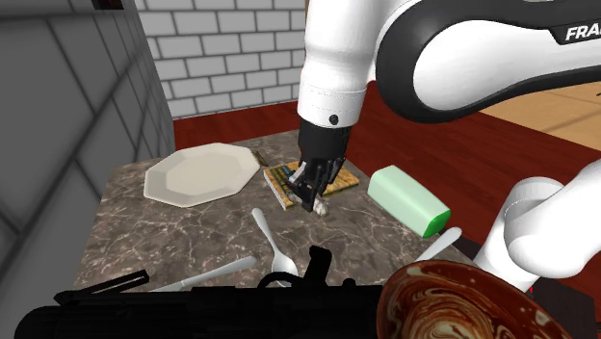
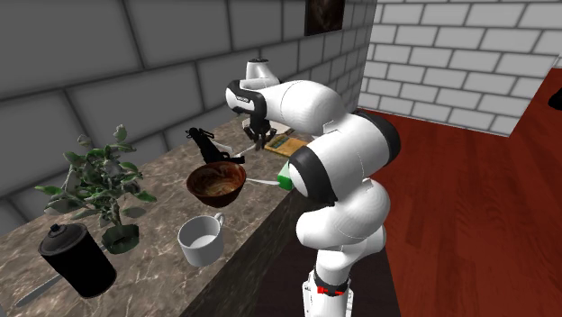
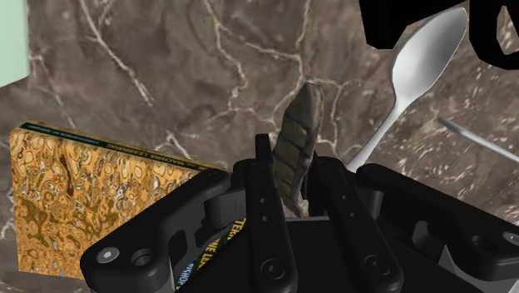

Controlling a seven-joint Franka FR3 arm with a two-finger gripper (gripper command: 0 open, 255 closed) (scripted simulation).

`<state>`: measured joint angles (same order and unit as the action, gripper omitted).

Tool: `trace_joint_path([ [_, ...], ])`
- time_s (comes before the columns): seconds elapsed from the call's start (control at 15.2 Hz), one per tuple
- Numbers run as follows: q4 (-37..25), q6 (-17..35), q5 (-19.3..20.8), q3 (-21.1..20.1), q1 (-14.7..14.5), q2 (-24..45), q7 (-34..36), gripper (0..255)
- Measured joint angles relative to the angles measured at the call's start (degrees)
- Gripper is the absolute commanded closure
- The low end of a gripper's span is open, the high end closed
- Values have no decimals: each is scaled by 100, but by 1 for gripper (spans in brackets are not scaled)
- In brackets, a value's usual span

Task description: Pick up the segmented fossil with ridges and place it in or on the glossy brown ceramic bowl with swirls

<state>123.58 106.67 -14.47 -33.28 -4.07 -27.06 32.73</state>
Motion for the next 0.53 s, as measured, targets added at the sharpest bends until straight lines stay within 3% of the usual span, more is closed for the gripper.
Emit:
trace_joint_path([
  [0.53, -641, -576, 88, 77, 51, 70, 45, 255],
])
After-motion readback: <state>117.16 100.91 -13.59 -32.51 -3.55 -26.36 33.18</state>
